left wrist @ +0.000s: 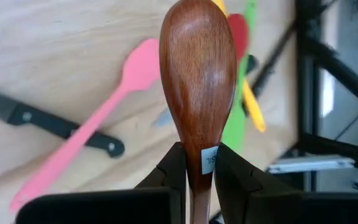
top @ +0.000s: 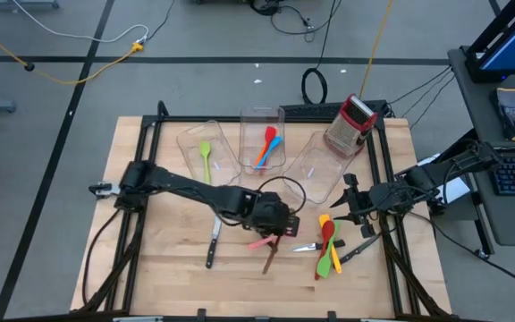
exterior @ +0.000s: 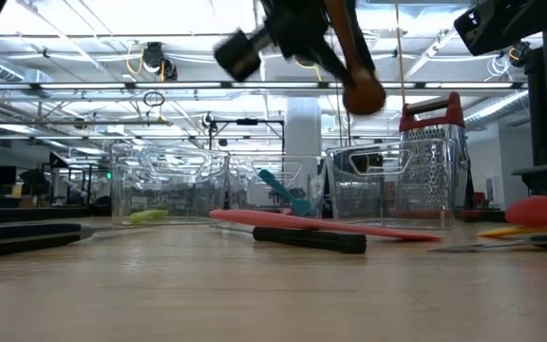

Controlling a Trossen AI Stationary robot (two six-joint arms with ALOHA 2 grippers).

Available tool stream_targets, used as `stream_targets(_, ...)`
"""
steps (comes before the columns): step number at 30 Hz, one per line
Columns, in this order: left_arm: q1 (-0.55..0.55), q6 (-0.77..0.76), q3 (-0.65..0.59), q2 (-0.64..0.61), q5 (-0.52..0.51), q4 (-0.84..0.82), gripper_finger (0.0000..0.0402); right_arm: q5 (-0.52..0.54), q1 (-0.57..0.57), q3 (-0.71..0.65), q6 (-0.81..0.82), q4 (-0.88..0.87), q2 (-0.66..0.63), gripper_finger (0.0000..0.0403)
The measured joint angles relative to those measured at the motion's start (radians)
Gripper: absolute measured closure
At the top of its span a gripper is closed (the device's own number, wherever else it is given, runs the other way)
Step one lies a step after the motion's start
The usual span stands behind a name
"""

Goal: Pick & Place Kitchen Items
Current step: Put the brown serving spoon in the left bin

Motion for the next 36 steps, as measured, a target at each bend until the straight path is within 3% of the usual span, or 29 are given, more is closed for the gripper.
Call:
stream_targets(11,-0.069,0.129,0.0,-0.146,-0.166,0.068,0.0355,0.0,0.0,0.0,-0.005,0.0,0.0,0.0248)
stream_targets(18,-0.102,0.434,0.0,-0.188,-0.201,0.378,0.0355,0.0,0.0,0.0,-0.005,0.001,0.0,0.0248)
stream_targets(24,-0.116,0.728,0.0,-0.189,-0.086,0.692,0.0355,0.0,0.0,0.0,-0.005,0.002,0.0,0.0248)
stream_targets(36,-0.131,1.071,0.0,-0.189,0.213,1.069,0.0355,0.0,0.0,0.0,-0.005,0.0,0.0,0.0248)
